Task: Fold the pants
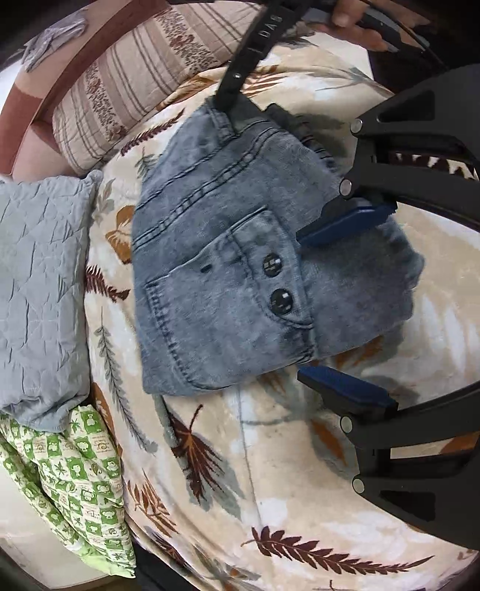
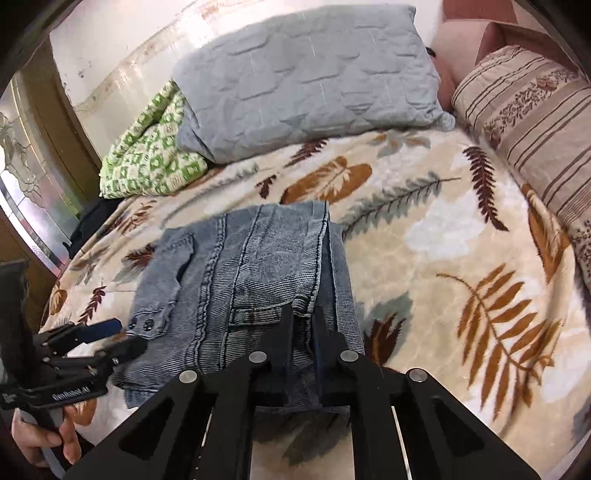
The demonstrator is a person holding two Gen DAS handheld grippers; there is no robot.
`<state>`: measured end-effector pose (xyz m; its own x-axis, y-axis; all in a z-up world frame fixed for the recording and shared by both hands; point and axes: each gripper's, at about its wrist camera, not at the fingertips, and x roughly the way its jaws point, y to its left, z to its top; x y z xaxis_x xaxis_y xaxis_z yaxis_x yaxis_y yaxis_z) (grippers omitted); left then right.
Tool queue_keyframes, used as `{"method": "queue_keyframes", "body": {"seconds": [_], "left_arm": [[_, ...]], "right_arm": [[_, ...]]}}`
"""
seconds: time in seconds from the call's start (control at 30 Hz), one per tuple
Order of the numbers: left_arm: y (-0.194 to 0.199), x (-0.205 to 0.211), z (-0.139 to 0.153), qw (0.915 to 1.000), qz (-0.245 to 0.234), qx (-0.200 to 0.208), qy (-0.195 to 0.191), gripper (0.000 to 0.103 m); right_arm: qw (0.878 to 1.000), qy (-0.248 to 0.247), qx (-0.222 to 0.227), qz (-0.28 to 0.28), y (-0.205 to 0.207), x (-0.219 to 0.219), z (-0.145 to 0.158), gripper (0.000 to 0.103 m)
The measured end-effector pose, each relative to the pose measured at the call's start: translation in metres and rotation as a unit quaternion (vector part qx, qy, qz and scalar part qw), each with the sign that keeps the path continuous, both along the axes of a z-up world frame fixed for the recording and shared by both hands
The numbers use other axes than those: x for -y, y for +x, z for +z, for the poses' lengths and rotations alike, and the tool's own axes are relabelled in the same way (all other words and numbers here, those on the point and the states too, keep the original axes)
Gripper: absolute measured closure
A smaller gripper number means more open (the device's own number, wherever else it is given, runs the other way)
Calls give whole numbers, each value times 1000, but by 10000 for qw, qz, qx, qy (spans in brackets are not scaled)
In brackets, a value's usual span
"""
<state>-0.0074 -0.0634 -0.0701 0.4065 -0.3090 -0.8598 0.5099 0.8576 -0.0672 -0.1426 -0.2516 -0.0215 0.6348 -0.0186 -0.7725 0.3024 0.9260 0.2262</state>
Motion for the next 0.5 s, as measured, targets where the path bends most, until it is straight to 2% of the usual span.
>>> {"method": "queue_keyframes", "body": {"seconds": [0.13, 0.37, 0.5], "left_arm": [[-2, 0, -9, 9999, 63, -76, -33, 36], [-8, 3, -24, 10000, 76, 64, 4, 33], [-3, -2, -19, 9999, 56, 15, -89, 33]], "right_arm": [[9999, -1, -100, -137, -7, -2, -8, 95], [9988, 107, -332, -339, -7, 7, -52, 95], [9989, 47, -353, -307, -6, 6, -52, 94]]}}
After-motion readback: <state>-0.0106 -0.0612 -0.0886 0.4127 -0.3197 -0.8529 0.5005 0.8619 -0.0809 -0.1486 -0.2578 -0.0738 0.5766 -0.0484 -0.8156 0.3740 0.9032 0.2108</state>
